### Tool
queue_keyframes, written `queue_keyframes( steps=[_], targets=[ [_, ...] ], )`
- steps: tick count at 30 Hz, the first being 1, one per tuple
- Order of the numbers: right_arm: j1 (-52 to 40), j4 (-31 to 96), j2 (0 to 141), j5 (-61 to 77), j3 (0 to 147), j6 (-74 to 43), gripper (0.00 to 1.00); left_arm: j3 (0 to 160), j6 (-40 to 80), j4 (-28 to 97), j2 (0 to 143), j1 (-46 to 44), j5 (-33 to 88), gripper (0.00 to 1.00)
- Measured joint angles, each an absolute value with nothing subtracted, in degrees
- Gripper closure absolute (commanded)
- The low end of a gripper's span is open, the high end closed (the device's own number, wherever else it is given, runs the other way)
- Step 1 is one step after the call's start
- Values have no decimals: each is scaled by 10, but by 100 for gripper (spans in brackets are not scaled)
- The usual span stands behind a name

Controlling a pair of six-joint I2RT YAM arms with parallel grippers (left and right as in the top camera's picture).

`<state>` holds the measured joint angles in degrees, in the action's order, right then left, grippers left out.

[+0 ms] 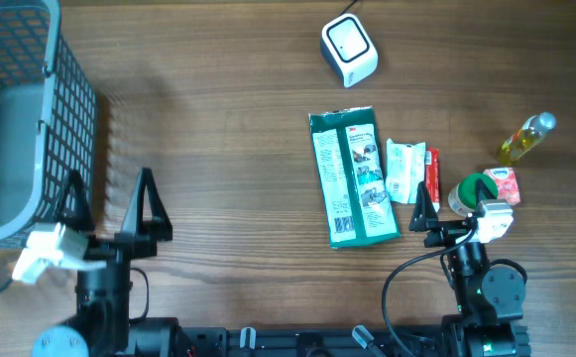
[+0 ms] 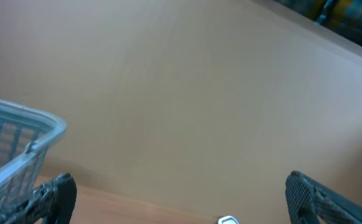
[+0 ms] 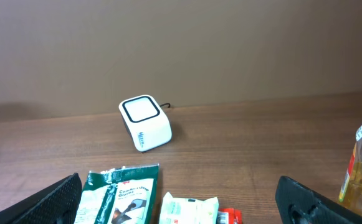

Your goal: Scan the item barcode

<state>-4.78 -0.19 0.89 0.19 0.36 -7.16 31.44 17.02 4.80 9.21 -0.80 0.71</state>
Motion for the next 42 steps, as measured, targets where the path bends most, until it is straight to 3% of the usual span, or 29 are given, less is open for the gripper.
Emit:
queue_keyframes(
  steps=[8,23,28,37,42],
  targets=[
    [-48,-2,9,2,4,-72,0,185,170,-117,8,-8,45,0],
    [-48,-2,9,2,4,-72,0,31,170,-191,8,-8,59,0],
    [-48,-2,9,2,4,-72,0,10,170,-150,8,-8,59,0],
    [-48,-2,9,2,4,-72,0,5,122,31,8,-8,59,0],
    [-48,-2,9,2,4,-72,0,5,78,35,8,-8,59,0]
  ],
)
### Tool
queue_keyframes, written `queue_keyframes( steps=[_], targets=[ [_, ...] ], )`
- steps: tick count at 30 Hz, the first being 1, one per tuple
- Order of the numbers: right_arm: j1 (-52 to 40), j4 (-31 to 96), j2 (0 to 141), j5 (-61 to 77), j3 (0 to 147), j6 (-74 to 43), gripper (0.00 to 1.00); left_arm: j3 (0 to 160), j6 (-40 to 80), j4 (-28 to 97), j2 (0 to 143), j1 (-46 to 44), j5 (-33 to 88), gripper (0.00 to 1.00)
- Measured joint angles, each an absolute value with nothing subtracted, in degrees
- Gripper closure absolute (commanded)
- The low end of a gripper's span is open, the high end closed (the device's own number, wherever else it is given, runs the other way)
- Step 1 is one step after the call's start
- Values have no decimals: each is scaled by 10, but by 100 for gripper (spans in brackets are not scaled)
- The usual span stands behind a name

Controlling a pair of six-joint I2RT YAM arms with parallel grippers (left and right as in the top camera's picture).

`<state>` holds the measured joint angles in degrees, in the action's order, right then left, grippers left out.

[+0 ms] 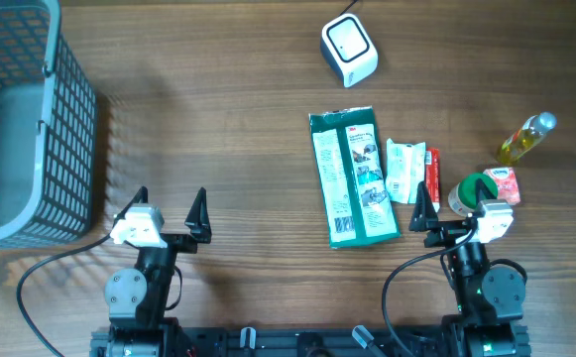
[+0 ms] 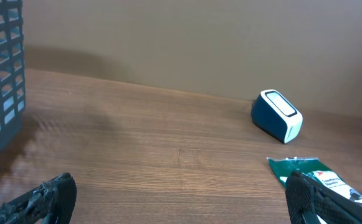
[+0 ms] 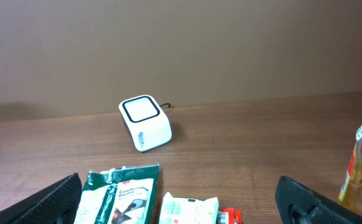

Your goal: Scan the item barcode

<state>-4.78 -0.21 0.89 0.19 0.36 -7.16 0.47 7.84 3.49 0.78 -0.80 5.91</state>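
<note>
The white and dark-blue barcode scanner [image 1: 349, 50] [image 2: 276, 116] [image 3: 144, 122] stands at the far middle of the wooden table. A large green packet [image 1: 354, 177] [image 2: 311, 174] [image 3: 118, 199] lies flat nearer to me. To its right lie a small white packet [image 1: 403, 171] [image 3: 190, 210] and a thin red item [image 1: 432, 177]. My left gripper [image 1: 171, 203] [image 2: 181, 199] is open and empty at the front left. My right gripper [image 1: 451, 203] [image 3: 181, 199] is open and empty at the front right, just in front of the packets.
A blue-grey wire basket [image 1: 20, 119] [image 2: 0, 81] fills the left side. A green-capped item [image 1: 471, 191], a small pink box [image 1: 504, 184] and a yellow oil bottle [image 1: 525, 138] stand at the right.
My left arm has shifted right, away from the basket, and its camera now faces the table and scanner instead of the wall and basket rim. The right arm has not moved.
</note>
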Motion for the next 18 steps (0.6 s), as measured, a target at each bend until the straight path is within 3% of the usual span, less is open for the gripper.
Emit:
queue_keyframes(
  steps=[18],
  targets=[
    [-48,-2,9,2,4,-72,0,5,64,35,8,-8,59,0]
  ],
)
